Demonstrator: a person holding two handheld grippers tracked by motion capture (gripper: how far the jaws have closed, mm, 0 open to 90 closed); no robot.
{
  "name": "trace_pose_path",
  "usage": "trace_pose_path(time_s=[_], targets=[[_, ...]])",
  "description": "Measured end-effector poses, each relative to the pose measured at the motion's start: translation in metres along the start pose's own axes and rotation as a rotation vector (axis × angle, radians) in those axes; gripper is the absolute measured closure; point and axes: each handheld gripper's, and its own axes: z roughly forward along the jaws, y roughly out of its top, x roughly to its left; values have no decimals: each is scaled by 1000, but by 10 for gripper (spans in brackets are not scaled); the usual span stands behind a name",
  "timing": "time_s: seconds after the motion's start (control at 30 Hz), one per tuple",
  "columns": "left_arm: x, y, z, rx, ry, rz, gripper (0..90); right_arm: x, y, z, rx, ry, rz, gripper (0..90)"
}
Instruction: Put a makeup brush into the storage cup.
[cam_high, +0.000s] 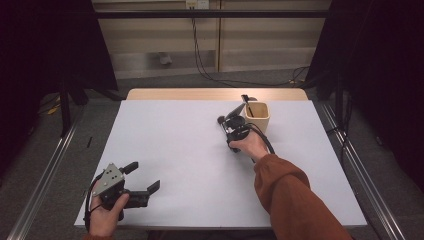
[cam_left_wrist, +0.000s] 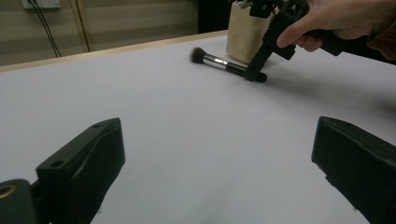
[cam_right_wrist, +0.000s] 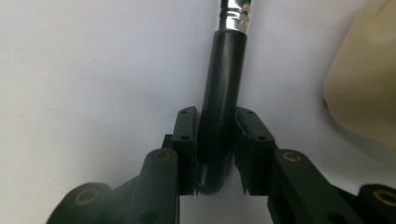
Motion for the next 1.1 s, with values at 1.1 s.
trace_pose_path(time_s=[1.1], targets=[[1,-1,0,5,1,-2,27,-3,2,-3,-5,29,-54,758]])
